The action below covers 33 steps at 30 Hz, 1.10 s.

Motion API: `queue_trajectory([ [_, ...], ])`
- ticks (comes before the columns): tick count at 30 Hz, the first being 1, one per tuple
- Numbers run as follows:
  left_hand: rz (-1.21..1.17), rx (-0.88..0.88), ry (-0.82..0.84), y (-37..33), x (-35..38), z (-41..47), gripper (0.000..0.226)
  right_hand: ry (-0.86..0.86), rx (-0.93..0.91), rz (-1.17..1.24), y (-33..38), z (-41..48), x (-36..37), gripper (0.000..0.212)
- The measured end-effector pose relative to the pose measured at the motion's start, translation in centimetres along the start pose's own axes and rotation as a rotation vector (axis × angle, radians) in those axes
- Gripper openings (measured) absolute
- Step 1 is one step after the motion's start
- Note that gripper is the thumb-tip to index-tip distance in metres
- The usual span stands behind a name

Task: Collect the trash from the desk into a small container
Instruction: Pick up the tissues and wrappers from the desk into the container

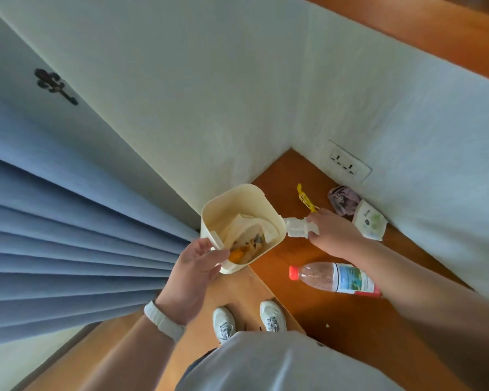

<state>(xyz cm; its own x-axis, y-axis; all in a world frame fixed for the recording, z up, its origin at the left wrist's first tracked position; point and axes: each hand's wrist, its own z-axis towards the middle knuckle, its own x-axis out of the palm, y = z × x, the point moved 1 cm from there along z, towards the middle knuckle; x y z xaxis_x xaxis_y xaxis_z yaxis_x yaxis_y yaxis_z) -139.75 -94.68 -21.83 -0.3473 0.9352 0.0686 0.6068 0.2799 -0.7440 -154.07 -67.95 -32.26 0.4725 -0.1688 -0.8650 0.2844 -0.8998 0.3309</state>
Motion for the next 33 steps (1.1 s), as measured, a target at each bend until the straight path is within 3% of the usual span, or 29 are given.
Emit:
queue_trajectory([
  [12, -0.027, 0.026, -0.017, 0.2, -0.4, -1.7, 0.019, 0.053, 0.066, -0.131, 1.3, 2.4, 3.7, 0.017],
  [15, -0.032, 0.024, -0.019, 0.2, -0.5, -1.7, 0.024, 0.039, 0.099, -0.051, 1.5, 1.6, 3.2, 0.012],
  [18, -0.029, 0.022, -0.004, 0.2, -0.5, -1.7, 0.026, -0.094, 0.096, 0.101, 2.0, 0.1, 0.9, 0.012],
  [26, 0.005, 0.004, 0.070, 0.4, -0.3, -1.3, 0.023, -0.509, -0.267, 0.225, 8.8, -4.1, -7.2, 0.012],
  [33, 0.065, 0.005, 0.151, 1.1, -0.3, -0.8, 0.053, -0.281, -0.431, 0.101, 14.9, -3.4, -7.3, 0.019],
])
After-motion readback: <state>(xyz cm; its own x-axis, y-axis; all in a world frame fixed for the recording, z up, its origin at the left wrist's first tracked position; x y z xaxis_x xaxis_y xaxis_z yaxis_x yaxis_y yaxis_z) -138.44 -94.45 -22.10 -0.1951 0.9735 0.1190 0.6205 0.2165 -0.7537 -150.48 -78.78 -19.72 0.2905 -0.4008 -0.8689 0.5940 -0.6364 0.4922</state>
